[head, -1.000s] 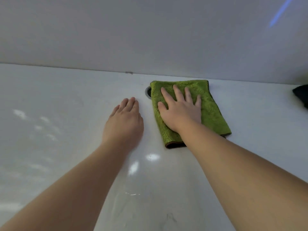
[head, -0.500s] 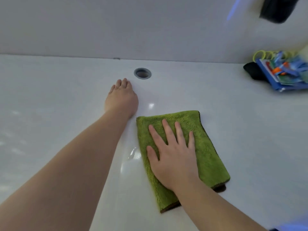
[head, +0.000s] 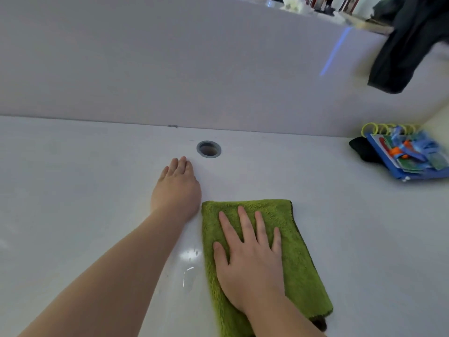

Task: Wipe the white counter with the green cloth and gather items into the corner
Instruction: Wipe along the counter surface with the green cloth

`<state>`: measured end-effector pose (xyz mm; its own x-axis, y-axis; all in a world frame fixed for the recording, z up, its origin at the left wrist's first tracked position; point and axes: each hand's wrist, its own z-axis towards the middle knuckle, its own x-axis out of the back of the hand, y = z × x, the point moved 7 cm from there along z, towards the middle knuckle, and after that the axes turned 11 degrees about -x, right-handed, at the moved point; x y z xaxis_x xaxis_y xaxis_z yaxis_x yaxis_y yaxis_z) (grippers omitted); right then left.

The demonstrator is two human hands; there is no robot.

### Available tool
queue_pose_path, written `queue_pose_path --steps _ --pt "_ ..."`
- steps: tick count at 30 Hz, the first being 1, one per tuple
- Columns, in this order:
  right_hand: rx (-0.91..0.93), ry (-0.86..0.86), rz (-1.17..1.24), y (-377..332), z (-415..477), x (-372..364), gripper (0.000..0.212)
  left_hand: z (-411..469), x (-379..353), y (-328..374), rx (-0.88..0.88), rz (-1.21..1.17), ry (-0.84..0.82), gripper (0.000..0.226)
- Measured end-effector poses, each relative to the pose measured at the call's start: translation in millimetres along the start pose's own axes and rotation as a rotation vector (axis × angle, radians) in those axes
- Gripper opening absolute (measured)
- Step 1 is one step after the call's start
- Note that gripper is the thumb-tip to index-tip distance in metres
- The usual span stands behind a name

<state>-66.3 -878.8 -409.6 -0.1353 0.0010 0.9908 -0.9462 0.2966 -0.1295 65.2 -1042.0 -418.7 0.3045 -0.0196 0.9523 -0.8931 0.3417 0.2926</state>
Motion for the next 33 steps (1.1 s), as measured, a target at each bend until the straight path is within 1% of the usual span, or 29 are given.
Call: queue_pose_path --steps 11,20,26,30,33 --pt "-0.008 0.008 -0.035 -23 135 -4 0.064 3 -4 0 0.062 -0.013 0.042 0.06" --pt "0.06 0.016 -0.043 -50 223 -3 0.064 0 -1 1 0.066 -0.006 0.043 0.061" --pt "0.144 0.014 -0.058 -67 271 -2 0.061 -2 1 -1 0.078 -0.004 0.042 0.061" --pt "0.148 0.07 -0.06 -71 286 4 0.06 -2 2 -1 0.083 0.012 0.043 0.062" --pt "0.143 0.07 -0.057 -70 284 3 0.06 -1 1 0 0.089 0.012 0.048 0.062"
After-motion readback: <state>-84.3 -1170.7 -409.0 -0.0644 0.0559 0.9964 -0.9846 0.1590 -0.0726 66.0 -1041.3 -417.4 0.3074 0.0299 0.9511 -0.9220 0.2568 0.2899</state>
